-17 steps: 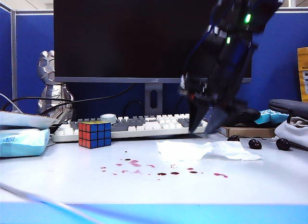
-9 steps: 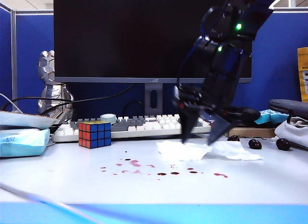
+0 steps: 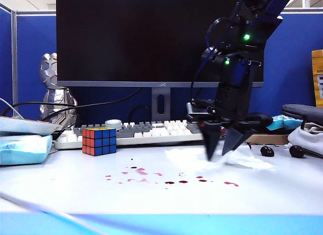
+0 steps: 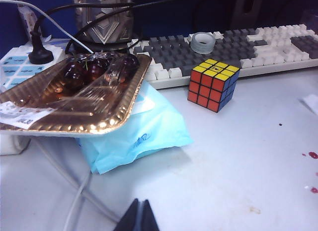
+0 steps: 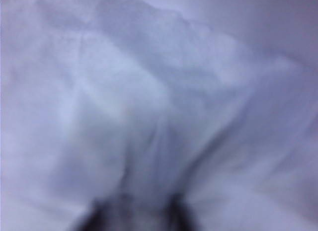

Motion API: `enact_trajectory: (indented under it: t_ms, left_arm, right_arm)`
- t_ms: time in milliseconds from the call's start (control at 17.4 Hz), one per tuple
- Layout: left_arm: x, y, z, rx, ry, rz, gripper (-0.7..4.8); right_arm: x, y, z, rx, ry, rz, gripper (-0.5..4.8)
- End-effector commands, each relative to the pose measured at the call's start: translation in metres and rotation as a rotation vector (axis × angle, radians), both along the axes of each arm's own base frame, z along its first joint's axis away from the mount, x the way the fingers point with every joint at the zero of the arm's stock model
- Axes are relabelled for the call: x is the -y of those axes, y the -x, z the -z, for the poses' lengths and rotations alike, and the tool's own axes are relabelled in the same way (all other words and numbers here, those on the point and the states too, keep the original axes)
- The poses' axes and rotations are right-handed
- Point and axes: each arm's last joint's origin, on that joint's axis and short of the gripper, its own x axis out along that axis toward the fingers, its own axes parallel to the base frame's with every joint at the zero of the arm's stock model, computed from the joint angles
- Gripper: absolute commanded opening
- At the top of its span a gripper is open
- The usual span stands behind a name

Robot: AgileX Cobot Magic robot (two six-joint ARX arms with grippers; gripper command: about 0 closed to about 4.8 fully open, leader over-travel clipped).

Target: Use the wet wipes on the table to wipe the cherry juice off the table, then put the wipes back on the table.

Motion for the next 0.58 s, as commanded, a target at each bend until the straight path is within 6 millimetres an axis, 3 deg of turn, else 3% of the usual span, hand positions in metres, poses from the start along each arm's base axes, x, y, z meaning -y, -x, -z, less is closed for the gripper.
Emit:
enact_trajectory:
  t_ms: [58, 288, 576]
  left_arm:
    - [0.000, 0.000, 0.001, -0.008, 0.003, 0.001, -0.02]
    - [0.000, 0.000, 0.001, -0.008, 0.003, 0.001, -0.02]
    - [0.000, 0.000, 0.001, -0.008, 0.003, 0.001, -0.02]
  right_arm:
    - [-0.001, 0.005, -0.002, -0.088, 0.040, -0.043, -0.01]
    - [-0.007, 0.007, -0.028, -0.184, -0.040, -0.146, -0.01]
    - [-0.035, 0.035, -0.032, -0.334, -0.031, -0.260, -0.01]
